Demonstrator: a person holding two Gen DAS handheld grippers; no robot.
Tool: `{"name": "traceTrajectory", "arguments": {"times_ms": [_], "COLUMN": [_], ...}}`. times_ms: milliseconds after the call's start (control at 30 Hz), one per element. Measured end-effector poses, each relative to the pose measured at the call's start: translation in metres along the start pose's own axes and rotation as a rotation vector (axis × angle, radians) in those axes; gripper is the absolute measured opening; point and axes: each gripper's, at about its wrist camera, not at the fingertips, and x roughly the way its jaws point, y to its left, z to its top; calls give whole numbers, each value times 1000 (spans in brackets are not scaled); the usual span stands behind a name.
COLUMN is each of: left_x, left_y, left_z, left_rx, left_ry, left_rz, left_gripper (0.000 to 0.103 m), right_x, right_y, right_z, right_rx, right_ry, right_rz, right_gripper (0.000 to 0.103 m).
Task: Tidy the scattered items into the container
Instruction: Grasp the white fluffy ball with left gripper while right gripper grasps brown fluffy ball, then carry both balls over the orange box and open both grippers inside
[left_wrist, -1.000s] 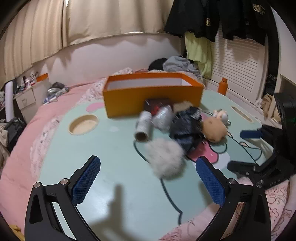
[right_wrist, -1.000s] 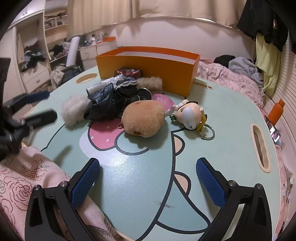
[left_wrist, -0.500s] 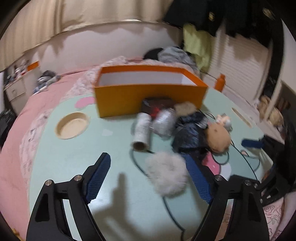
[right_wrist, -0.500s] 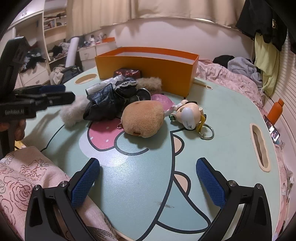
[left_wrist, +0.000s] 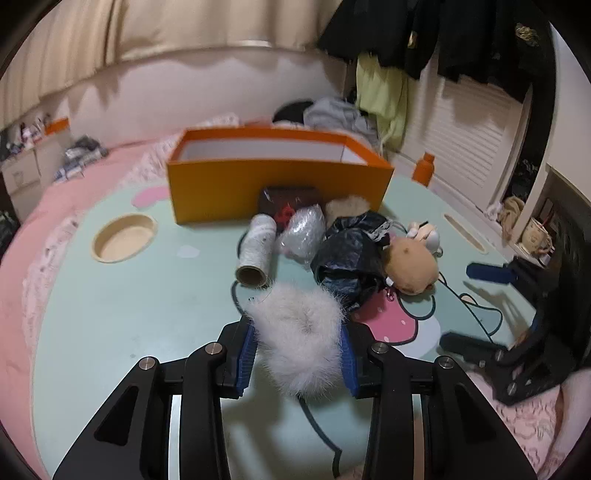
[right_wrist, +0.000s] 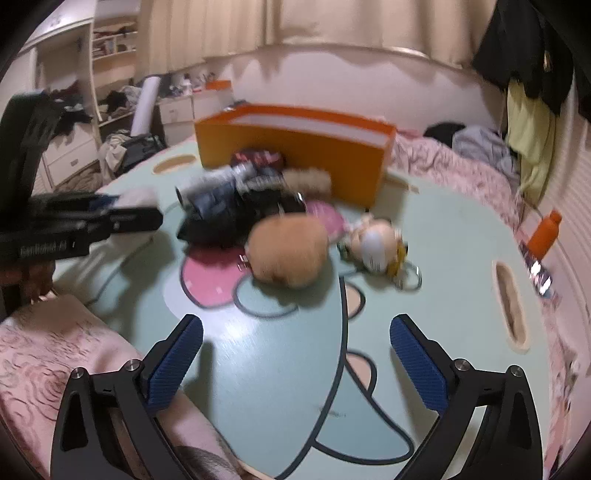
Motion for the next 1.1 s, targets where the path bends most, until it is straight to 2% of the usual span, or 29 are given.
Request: {"name": "traceTrajectory", "arguments": {"times_ms": [100,200,267,500,567,600,767,933,1100], "left_x": [-8,-8,-10,-10,-10,-9,-9,-15,-30], "left_y": [1,5,7,4,3,3,4,3,6], "left_z": [-10,-13,-12,-12,-12,-12,-12,-5,30], "left_rx": [-32,-69,-71,-56,-55,-56,-54,-29,-7], "left_ry": [-53,-68,-84,-94,-92,-90,-97,-115,-198], "left_rz": [-3,2,-7,0,1,2,1,15,6], "left_gripper": [40,40,40,40,40,40,40,40,40], "right_x": [-2,10,22,52,59,59,53,35,11], "right_y": [5,8,11,16,13,11,14,22,17], "right_z": [17,35,43,55,52,52,49,52,72], "right_rx": [-14,-21,-28,-67,-53,-32,-39,-66,-45], "right_ry": [-29,-6,17,86,109,107,94,40,-50], "right_rz": [21,29,9,-75,-68,-46,-50,-56,-16], "right_gripper": [95,87,74,70,51,49,47,47,47]}}
